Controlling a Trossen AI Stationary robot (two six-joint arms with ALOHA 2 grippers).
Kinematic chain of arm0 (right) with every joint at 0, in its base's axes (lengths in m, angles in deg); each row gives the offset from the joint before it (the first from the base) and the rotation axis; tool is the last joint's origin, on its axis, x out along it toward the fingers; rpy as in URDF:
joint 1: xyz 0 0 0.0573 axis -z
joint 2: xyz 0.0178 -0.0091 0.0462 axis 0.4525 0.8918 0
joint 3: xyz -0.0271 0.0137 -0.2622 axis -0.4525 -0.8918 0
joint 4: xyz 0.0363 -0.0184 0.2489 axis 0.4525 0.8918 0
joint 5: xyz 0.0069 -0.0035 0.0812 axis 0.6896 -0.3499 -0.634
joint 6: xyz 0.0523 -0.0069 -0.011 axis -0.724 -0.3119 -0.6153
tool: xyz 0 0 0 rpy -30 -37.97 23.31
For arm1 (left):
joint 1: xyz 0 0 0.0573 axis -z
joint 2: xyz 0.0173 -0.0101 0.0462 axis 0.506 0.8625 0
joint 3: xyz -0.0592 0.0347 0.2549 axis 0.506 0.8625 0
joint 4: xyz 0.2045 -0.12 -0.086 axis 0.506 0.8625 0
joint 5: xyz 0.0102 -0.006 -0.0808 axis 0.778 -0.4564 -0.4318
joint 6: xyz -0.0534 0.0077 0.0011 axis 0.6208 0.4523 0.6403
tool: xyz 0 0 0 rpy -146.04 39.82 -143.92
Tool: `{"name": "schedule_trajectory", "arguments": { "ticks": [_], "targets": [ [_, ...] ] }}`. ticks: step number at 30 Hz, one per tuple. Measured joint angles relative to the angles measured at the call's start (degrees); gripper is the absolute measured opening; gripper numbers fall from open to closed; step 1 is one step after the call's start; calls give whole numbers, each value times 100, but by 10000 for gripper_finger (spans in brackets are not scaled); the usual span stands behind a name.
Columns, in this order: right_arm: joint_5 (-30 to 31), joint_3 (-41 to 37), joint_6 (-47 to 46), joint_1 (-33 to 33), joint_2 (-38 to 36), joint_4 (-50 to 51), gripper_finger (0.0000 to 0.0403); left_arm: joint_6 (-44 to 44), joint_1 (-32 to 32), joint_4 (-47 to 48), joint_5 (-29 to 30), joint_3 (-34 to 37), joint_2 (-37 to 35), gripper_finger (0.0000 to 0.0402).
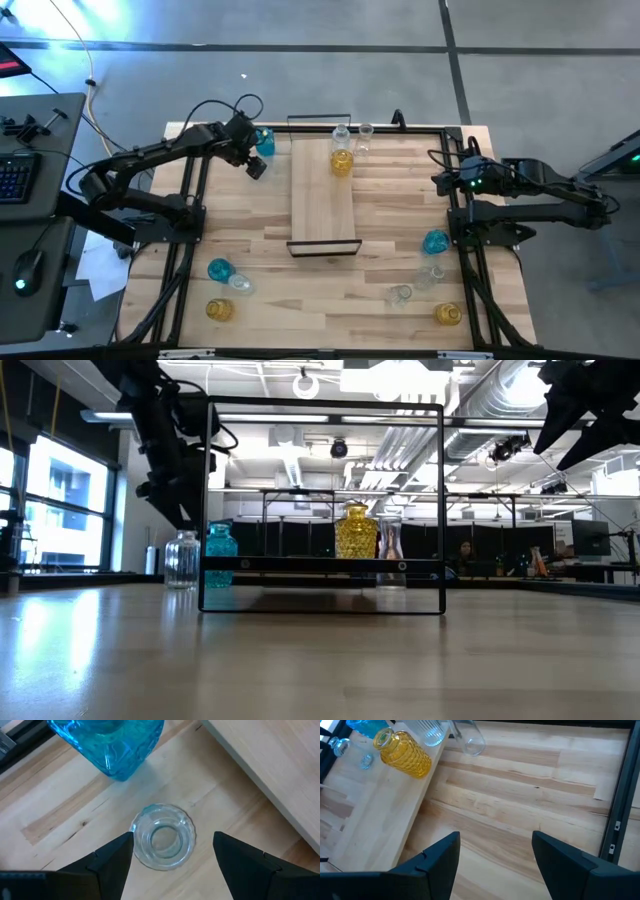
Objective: Sort vases onto shelf
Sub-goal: Put the top left transparent flower vase on the shelf aligned with the other transparent flower vase
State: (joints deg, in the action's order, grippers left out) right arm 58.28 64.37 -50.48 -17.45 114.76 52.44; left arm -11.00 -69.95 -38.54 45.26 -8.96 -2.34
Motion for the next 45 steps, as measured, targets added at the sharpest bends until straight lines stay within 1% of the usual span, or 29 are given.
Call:
{"name": "schedule_trajectory", "arguments": {
  "ticks": [4,9,12,20,26,34,45],
  "targets": [
    [0,0,25,0,-1,0,243,1,-24,1,-6,0,25,267],
    [0,0,39,0,1,0,243,-42,-22,93,-87,0,221,267],
    [0,0,36,0,-1,0,243,-38,16,-29,-90,2,314,267],
    [1,0,37,0,-1,0,243,-44,27,-9,-141,2,385,262],
    [2,0,42,0,-1,0,243,-46,26,3,-143,2,385,225],
    [4,0,42,0,1,0,243,-46,26,9,-147,2,381,144],
    [4,0,44,0,-1,0,243,4,26,102,-147,2,322,142]
  ]
}}
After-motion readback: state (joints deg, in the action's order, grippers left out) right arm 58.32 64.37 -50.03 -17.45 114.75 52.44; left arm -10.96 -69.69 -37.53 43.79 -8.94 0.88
